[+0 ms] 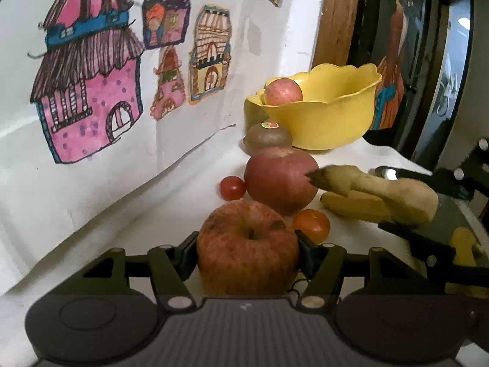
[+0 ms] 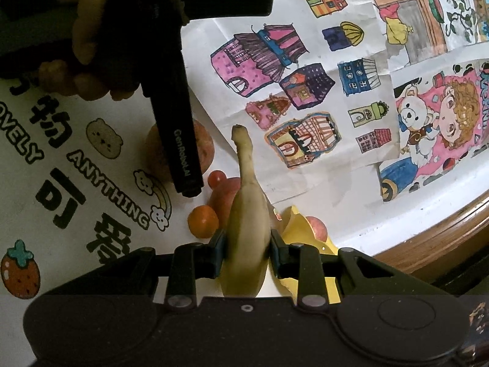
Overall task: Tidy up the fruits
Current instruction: 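Lift the apple and banana and carry both toward the metal tray, then lower the banana and apple into the tray and open both tools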
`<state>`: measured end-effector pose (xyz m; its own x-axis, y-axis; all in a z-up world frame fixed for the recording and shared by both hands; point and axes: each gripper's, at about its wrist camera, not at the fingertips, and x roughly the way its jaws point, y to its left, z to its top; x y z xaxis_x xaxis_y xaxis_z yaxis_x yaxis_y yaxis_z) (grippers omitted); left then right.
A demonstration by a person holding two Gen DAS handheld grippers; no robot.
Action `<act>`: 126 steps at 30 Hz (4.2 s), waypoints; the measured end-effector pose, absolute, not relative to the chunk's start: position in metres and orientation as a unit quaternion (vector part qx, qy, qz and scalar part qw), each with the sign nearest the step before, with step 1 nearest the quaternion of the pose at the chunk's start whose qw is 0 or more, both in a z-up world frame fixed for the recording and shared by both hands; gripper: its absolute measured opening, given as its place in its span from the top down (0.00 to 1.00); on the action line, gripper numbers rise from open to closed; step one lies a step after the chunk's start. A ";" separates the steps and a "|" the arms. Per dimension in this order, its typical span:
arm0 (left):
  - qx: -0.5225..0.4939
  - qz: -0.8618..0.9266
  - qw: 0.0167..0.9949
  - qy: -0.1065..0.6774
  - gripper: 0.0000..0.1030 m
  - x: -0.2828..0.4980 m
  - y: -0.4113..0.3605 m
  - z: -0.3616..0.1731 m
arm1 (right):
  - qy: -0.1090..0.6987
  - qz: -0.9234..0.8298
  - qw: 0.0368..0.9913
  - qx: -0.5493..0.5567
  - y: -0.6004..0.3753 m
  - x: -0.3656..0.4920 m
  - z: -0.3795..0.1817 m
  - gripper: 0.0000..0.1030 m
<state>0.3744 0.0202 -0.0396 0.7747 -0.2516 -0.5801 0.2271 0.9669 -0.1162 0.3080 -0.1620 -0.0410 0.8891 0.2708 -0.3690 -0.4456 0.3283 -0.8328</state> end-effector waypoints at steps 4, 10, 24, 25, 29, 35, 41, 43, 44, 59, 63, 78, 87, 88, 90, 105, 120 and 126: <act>-0.024 -0.119 0.943 0.310 0.35 0.369 0.019 -0.038 | 0.079 0.220 0.814 -0.533 -0.163 0.306 -0.040 0.70; -0.035 -0.118 0.943 0.308 0.35 0.359 0.019 -0.032 | 0.064 0.211 0.812 -0.540 -0.165 0.299 -0.038 0.70; -0.032 -0.151 0.948 0.280 0.35 0.329 -0.016 0.005 | 0.045 0.165 0.818 -0.550 -0.199 0.273 -0.012 0.70; -0.032 -0.153 0.948 0.277 0.35 0.327 -0.021 0.008 | 0.045 0.160 0.819 -0.550 -0.203 0.272 -0.009 0.70; -0.034 -0.165 0.949 0.266 0.35 0.322 -0.040 0.019 | 0.046 0.135 0.823 -0.550 -0.223 0.265 0.003 0.69; -0.033 -0.192 0.947 0.257 0.35 0.321 -0.076 0.026 | 0.057 0.099 0.827 -0.550 -0.260 0.265 0.012 0.69; -0.031 -0.221 0.938 0.265 0.35 0.333 -0.116 0.013 | 0.084 0.077 0.827 -0.550 -0.293 0.266 0.000 0.69; -0.028 -0.230 0.935 0.270 0.35 0.338 -0.128 0.007 | 0.095 0.073 0.827 -0.549 -0.302 0.269 -0.008 0.69; -0.027 -0.233 0.933 0.273 0.35 0.341 -0.134 0.003 | 0.099 0.072 0.827 -0.548 -0.306 0.270 -0.011 0.69; -0.020 -0.241 0.922 0.304 0.35 0.369 -0.172 -0.028 | 0.128 0.077 0.835 -0.530 -0.330 0.284 -0.044 0.69; -0.018 -0.240 0.921 0.307 0.35 0.371 -0.172 -0.030 | 0.127 0.082 0.835 -0.530 -0.329 0.286 -0.043 0.69; -0.010 -0.236 0.916 0.323 0.35 0.374 -0.171 -0.034 | 0.127 0.101 0.811 -0.563 -0.323 0.284 -0.048 0.69; -0.005 -0.237 0.914 0.330 0.34 0.372 -0.169 -0.033 | 0.139 0.133 0.785 -0.589 -0.318 0.279 -0.056 0.53; -0.003 -0.237 0.914 0.330 0.34 0.372 -0.169 -0.032 | 0.141 0.134 0.782 -0.592 -0.318 0.279 -0.056 0.51; -0.006 -0.237 0.913 0.333 0.34 0.372 -0.168 -0.031 | 0.141 0.137 0.777 -0.597 -0.317 0.279 -0.056 0.46; -0.006 -0.257 0.920 0.294 0.29 0.348 -0.156 -0.002 | 0.144 0.133 0.755 -0.626 -0.308 0.274 -0.040 0.25; -0.025 -0.221 0.943 0.249 0.06 0.302 -0.114 0.040 | 0.111 0.113 0.760 -0.631 -0.285 0.241 -0.017 0.17; -0.030 -0.204 0.952 0.227 0.03 0.275 -0.088 0.061 | 0.088 0.112 0.770 -0.622 -0.266 0.221 -0.001 0.12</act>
